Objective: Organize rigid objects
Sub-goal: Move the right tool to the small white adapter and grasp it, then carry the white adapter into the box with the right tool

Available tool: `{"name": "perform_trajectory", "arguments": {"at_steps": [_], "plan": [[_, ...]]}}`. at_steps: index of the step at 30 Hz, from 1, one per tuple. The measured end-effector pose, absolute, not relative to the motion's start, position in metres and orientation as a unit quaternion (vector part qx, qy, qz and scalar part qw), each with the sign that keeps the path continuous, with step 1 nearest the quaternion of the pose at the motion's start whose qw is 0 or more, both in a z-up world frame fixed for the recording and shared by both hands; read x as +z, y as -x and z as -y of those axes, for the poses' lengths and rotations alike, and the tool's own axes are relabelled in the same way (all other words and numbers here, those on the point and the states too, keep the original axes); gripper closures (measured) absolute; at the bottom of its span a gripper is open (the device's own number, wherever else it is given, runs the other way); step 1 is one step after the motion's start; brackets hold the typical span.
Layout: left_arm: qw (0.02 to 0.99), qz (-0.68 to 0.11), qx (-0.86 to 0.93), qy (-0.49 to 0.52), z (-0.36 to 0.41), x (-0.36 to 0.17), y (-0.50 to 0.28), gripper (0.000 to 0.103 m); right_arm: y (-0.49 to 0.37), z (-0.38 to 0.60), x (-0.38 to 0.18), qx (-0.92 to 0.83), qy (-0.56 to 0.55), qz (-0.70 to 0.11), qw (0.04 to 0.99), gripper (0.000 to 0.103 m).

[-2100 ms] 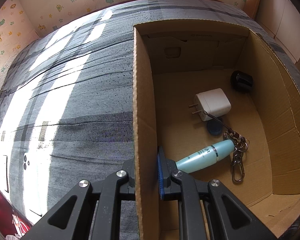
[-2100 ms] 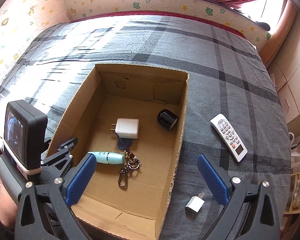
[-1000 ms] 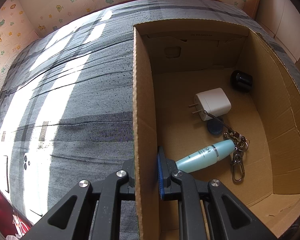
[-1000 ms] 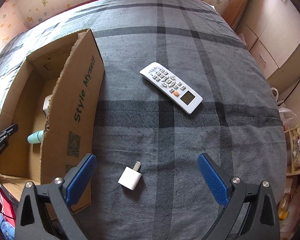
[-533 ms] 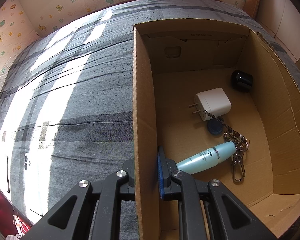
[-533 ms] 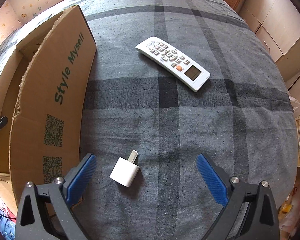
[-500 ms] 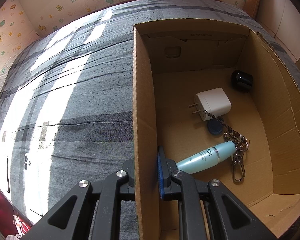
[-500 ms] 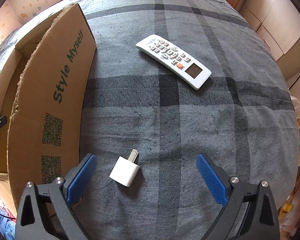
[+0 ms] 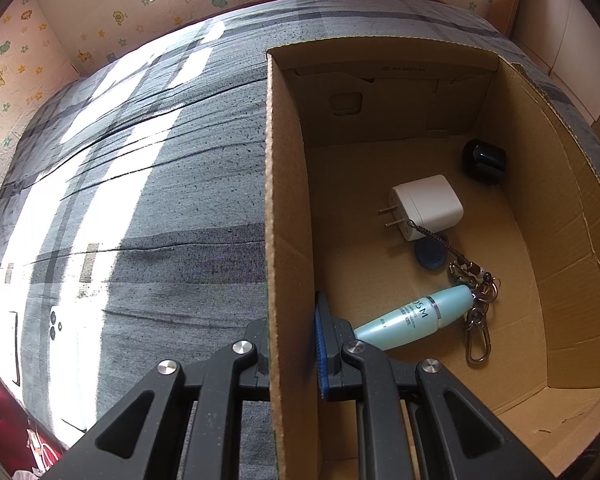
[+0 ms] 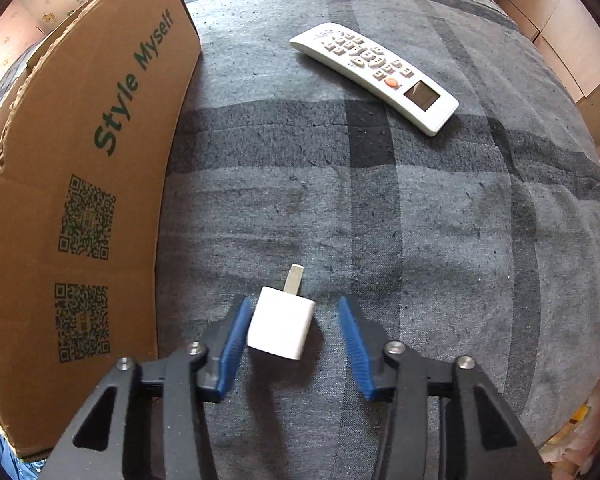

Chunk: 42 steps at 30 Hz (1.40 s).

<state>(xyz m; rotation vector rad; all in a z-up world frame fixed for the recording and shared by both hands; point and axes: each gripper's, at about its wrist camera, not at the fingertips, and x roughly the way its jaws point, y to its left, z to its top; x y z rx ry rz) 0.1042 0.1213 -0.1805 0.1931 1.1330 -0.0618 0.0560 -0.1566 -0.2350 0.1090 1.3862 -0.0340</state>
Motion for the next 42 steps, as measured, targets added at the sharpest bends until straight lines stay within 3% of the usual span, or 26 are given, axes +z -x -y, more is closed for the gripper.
{"name": "perform_trajectory", "arguments": {"at_steps": [2,42], "plan": [[0.839,-0.536,-0.029,-0.091,-0.121,-0.18,-0.104,0.089,-0.055,0.154,-0.233,-0.016,-0.045,-0.636,0.77,0.076],[0.838,-0.536,-0.028,-0.093,-0.12,-0.18,-0.105,0.089,-0.064,0.14,-0.124,-0.013,0.003,-0.565,0.825,0.076]]}}
